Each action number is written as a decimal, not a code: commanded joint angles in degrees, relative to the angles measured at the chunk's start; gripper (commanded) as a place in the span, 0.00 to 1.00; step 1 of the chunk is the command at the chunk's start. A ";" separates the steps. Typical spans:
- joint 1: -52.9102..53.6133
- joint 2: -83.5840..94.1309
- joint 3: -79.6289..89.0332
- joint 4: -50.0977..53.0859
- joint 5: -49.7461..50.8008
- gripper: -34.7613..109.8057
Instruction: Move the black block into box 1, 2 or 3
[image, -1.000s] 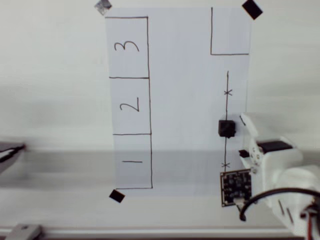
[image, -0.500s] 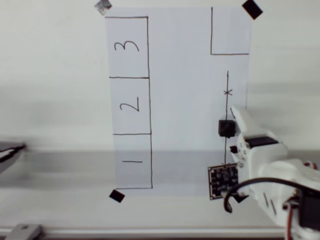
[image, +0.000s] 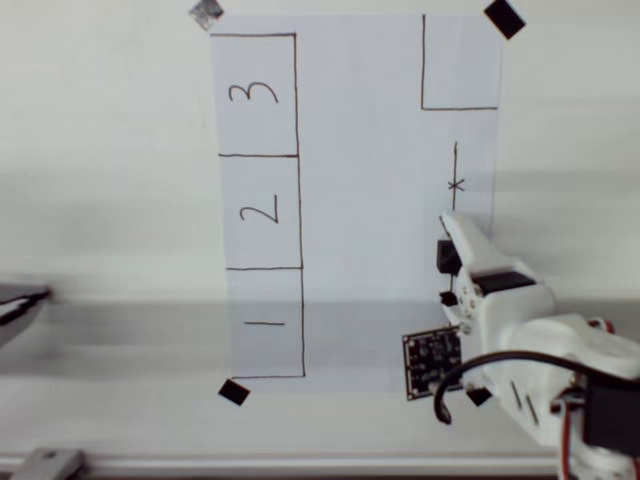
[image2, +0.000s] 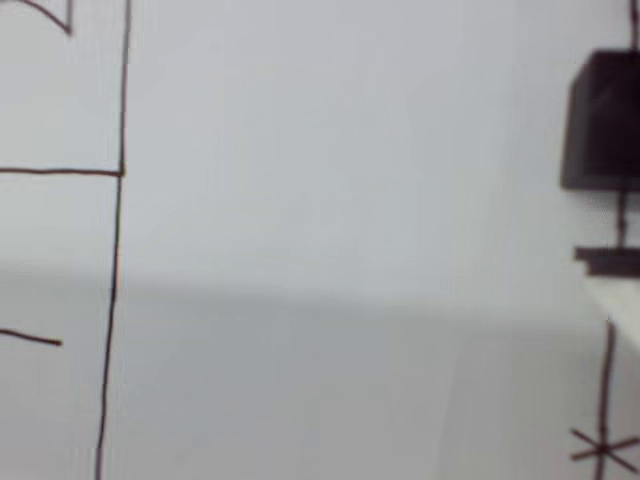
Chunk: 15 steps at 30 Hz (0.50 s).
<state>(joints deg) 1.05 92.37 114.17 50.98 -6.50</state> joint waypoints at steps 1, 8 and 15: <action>0.97 0.97 0.88 -0.97 -0.62 0.48; 1.05 0.88 3.08 -2.64 -1.32 0.48; 1.05 0.35 4.57 -4.57 -1.85 0.48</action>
<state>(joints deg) 1.58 91.23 118.30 47.37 -7.65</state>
